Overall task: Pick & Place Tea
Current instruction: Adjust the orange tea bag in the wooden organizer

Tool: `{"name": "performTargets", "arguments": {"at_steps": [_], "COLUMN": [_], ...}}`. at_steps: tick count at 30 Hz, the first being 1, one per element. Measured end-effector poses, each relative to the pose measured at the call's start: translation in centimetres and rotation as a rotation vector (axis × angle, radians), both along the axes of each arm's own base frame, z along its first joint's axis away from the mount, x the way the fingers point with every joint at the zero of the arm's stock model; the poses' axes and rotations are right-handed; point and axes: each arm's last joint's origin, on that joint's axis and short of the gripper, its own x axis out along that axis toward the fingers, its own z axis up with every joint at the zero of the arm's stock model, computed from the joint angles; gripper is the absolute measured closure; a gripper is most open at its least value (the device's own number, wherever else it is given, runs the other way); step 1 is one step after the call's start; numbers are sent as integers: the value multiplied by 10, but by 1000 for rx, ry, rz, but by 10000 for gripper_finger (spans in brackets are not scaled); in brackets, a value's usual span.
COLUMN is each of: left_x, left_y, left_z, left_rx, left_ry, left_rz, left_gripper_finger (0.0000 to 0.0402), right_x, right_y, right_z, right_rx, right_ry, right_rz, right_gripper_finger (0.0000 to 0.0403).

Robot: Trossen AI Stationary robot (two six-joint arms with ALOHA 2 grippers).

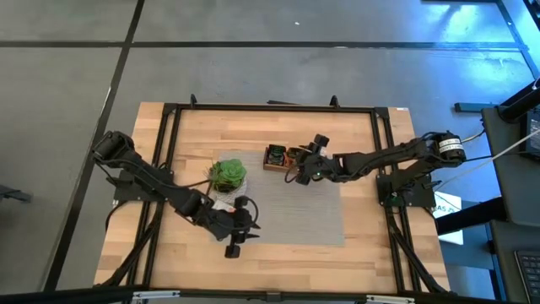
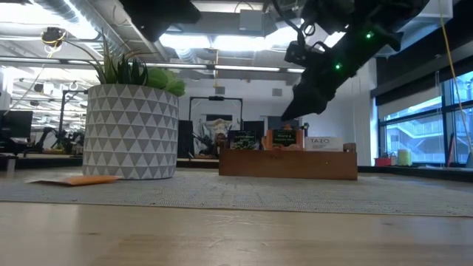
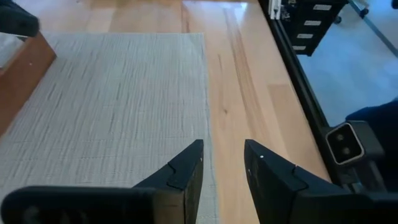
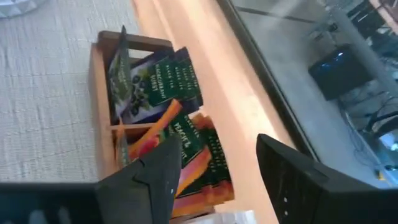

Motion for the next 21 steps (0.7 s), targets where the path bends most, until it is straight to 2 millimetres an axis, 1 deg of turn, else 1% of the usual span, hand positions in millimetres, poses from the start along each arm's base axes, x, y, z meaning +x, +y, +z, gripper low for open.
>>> {"name": "performTargets", "arguments": {"at_steps": [2, 7, 9, 11, 13, 15, 19, 21], "left_x": [-1, -2, -2, -2, -2, -2, -2, -2], "left_y": [-2, -3, -3, -2, -2, -2, -2, -2], "left_z": [0, 0, 0, 1, 1, 1, 1, 1], "left_rx": [0, 25, 49, 67, 72, 72, 72, 72], "left_ry": [0, -13, -21, -27, -29, -29, -29, -29], "left_rz": [-7, 16, 25, 34, 38, 38, 38, 38], "left_gripper_finger": [288, 290, 291, 292, 292, 290, 288, 288], "right_x": [0, 2, 2, 2, 7, 13, 16, 14], "right_y": [0, 4, 3, 0, -4, -10, -31, -42], "right_z": [-1, -4, -4, -3, 5, 18, 42, 48], "right_rx": [18, 139, 151, 131, 130, 176, 344, 427], "right_ry": [11, 60, 64, 64, 31, -2, 45, 51], "right_rz": [31, 246, 254, 223, 196, 180, 162, 158], "right_gripper_finger": [195, 195, 195, 195, 195, 195, 195, 195]}}
